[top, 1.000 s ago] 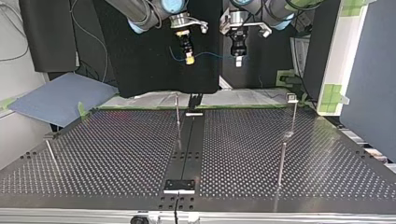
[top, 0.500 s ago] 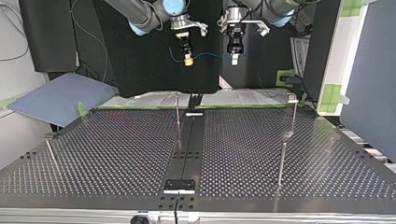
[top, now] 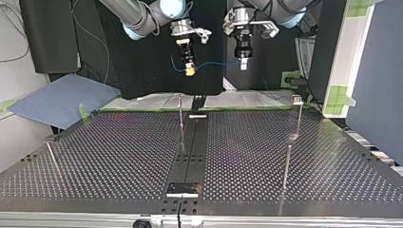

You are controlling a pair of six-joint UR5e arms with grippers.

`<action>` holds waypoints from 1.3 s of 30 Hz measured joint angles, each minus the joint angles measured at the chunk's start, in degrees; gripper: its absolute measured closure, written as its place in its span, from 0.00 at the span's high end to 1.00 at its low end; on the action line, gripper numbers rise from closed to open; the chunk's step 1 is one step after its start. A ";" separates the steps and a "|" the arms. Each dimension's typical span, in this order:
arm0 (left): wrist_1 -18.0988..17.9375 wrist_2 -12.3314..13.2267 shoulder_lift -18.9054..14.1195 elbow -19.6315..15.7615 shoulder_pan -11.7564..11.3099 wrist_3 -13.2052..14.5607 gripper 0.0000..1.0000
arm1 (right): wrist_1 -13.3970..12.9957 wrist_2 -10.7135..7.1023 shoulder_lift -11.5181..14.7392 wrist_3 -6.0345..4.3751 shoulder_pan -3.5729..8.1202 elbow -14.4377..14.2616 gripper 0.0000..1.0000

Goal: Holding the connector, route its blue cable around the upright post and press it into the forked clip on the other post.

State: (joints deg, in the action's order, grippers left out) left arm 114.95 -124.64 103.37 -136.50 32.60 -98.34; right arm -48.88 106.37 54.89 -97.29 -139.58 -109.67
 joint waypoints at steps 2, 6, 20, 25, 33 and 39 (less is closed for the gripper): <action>0.93 -0.47 -1.05 0.46 -0.12 -0.04 0.00 | 0.30 -0.07 1.04 -0.01 0.16 0.07 0.00; 2.62 -0.82 -2.91 1.46 -0.31 -0.44 0.00 | 1.52 -1.12 2.87 0.71 1.20 1.13 0.00; 9.40 -3.47 -9.73 4.85 -1.32 -2.21 0.00 | 8.01 -3.98 9.54 2.27 2.89 7.60 0.00; 11.51 -4.73 -11.85 5.63 -1.98 -2.56 0.00 | 10.43 -4.43 11.95 2.84 3.45 10.02 0.00; 15.27 -6.81 -15.86 7.37 -3.04 -2.83 0.00 | 14.83 -6.79 16.36 3.27 3.87 14.42 0.00; 17.58 -8.36 -17.35 9.19 -4.15 -3.00 0.00 | 18.25 -8.17 19.07 3.86 3.91 17.90 0.00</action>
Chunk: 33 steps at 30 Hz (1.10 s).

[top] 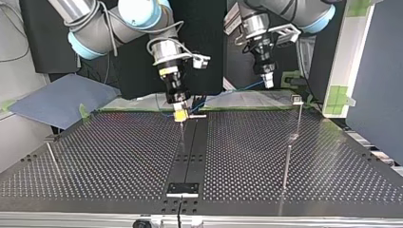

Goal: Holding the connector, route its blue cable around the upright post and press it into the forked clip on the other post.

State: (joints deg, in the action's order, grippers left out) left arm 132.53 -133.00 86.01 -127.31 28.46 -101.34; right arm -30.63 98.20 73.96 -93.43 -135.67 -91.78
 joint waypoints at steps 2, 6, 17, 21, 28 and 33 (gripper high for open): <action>0.98 -0.83 -0.24 0.88 -0.43 -0.24 0.00 | 0.70 -0.80 0.20 0.04 0.01 1.10 0.00; 2.82 -2.13 -0.89 2.69 -1.34 -1.10 0.00 | 1.31 -2.29 0.28 0.07 0.01 2.94 0.00; 7.93 0.10 -3.64 7.77 -5.51 -3.56 0.00 | 1.80 -5.10 0.17 -0.13 0.14 5.83 0.00; 9.88 2.03 -4.39 9.73 -7.46 -4.36 0.00 | 1.86 -5.31 0.00 -0.44 0.27 7.09 0.00; 13.52 5.66 -4.58 13.38 -11.10 -5.68 0.00 | 3.58 -5.74 -1.81 -0.76 0.17 10.20 0.00; 16.21 8.39 -4.32 16.11 -13.83 -7.40 0.00 | 5.40 -6.04 -3.48 -0.86 0.17 12.52 0.00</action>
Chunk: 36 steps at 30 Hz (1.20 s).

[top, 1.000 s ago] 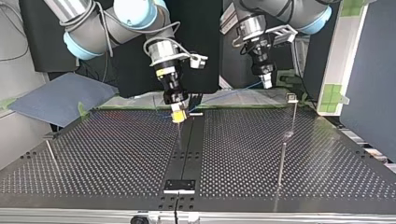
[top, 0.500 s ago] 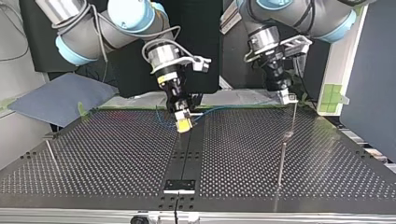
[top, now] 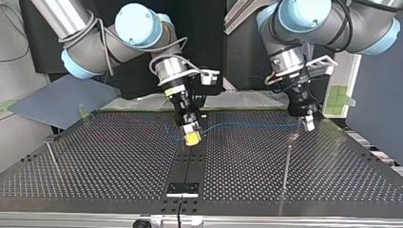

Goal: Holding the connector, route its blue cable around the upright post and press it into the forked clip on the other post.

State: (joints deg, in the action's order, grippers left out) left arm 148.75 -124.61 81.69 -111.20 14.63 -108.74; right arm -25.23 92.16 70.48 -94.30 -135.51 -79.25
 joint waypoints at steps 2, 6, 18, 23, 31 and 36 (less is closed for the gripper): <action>1.16 1.14 0.36 1.14 -1.15 -0.55 0.00 | 0.31 -0.04 -0.50 -0.13 0.05 1.06 0.00; 2.94 2.91 1.35 2.92 -2.92 -1.69 0.00 | 1.24 -0.17 -1.55 -0.26 0.04 3.06 0.00; 8.31 8.28 5.72 8.28 -8.29 -4.36 0.00 | 4.09 -0.37 -4.30 -0.29 -0.10 8.53 0.00; 10.82 10.82 8.18 10.82 -10.82 -6.74 0.00 | 4.95 -0.39 -5.19 -0.29 0.02 11.07 0.00; 15.02 14.98 11.14 14.97 -14.98 -10.53 0.00 | 5.39 -0.39 -6.11 -0.22 0.14 13.46 0.00; 18.00 18.00 13.59 18.00 -18.00 -11.24 0.00 | 5.49 -0.39 -7.31 -0.02 0.11 13.90 0.00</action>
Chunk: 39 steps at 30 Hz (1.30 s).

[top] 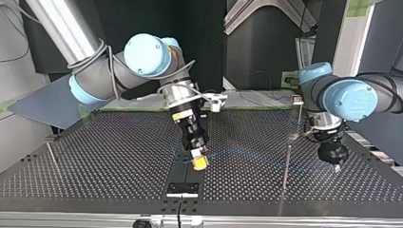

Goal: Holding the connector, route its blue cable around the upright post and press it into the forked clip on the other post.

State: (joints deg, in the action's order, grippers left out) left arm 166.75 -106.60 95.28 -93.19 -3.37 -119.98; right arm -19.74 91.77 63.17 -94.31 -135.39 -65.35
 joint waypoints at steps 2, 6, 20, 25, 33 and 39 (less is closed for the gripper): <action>1.13 1.28 1.25 1.28 -1.25 -0.09 0.00 | 0.02 0.02 -0.46 0.06 0.00 0.08 0.00; 1.85 3.51 3.44 3.51 -2.16 -0.15 0.00 | -0.04 0.04 -1.30 0.13 0.09 0.26 0.00; 1.90 10.61 5.70 10.64 -1.81 -0.95 0.00 | 0.54 0.31 -4.07 0.30 0.57 1.38 0.00; 2.09 10.93 5.71 13.09 -1.78 -1.22 0.00 | 1.94 0.72 -4.63 0.53 0.86 1.40 0.00; 2.98 9.54 5.68 16.72 -1.45 -0.72 0.00 | 3.10 0.86 -4.94 0.61 1.27 1.40 0.00; 5.40 8.75 5.65 17.17 -0.92 1.34 0.00 | 3.58 0.88 -5.04 0.64 1.52 1.40 0.00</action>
State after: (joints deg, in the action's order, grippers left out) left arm 172.15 -97.85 100.94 -76.02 -4.29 -118.64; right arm -16.16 92.65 58.13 -93.67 -133.87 -63.95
